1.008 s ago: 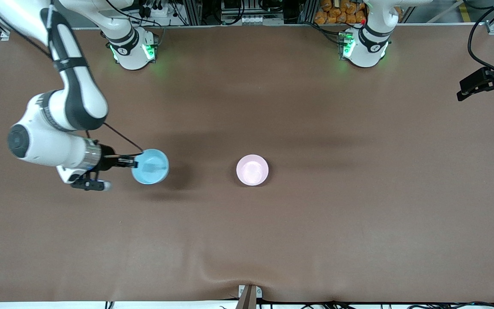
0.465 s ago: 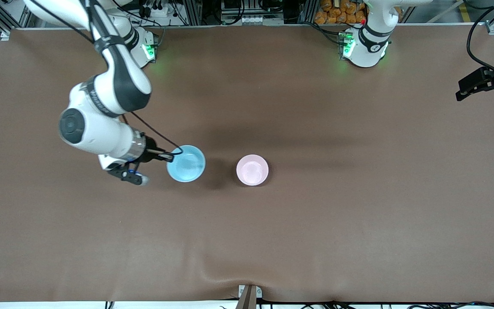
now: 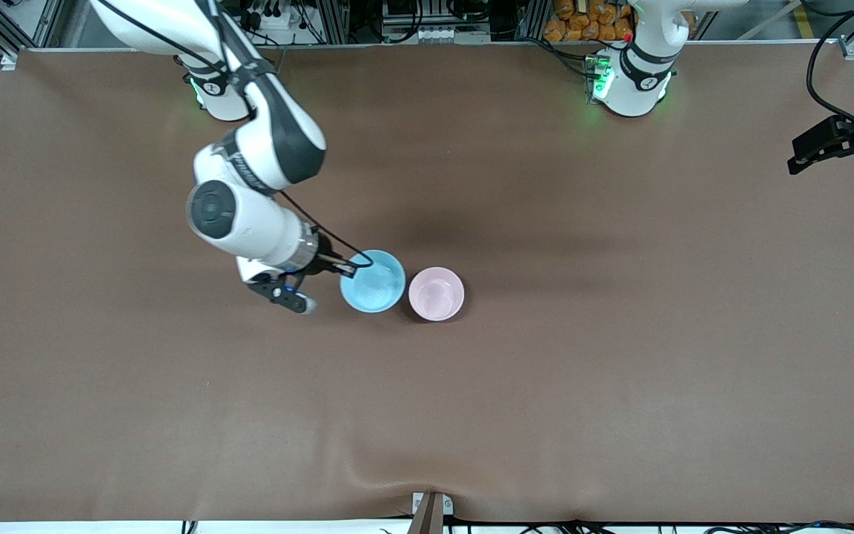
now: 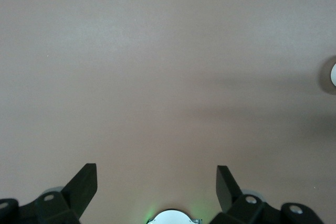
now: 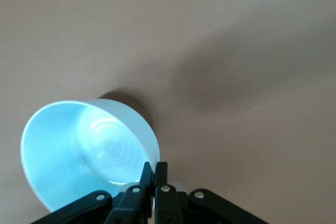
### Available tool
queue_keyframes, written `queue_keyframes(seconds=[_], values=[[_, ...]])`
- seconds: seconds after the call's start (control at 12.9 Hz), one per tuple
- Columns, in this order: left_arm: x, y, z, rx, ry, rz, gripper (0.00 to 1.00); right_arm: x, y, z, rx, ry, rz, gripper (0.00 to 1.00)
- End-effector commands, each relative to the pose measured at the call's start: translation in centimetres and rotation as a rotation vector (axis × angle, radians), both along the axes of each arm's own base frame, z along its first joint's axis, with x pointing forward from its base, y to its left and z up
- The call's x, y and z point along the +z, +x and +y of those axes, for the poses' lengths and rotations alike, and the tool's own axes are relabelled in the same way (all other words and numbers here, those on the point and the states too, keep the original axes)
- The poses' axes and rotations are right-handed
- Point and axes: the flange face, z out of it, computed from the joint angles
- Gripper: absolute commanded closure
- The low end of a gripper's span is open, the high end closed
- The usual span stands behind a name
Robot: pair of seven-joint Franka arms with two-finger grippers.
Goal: Stack pink and blue bowls on white bowl
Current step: 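Carry the blue bowl with the right gripper over the pink bowl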
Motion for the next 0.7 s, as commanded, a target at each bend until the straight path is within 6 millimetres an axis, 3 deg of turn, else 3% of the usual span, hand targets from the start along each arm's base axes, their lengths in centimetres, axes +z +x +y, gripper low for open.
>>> queue_keyframes(seconds=[0.0,0.23,0.62], values=[[0.6,-0.2,-0.6,-0.017,0.011,-0.006,0.00,-0.6,0.0,2.6,-0.047,0.004,-0.002,0.96],[0.6,-0.2,-0.7,-0.020,0.011,-0.006,0.00,-1.5,-0.5,5.5,-0.052,0.004,0.005,0.96],[0.5,-0.1,-0.8,-0.025,0.011,-0.003,0.00,-3.9,-1.1,8.5,-0.055,0.010,-0.009,0.97]])
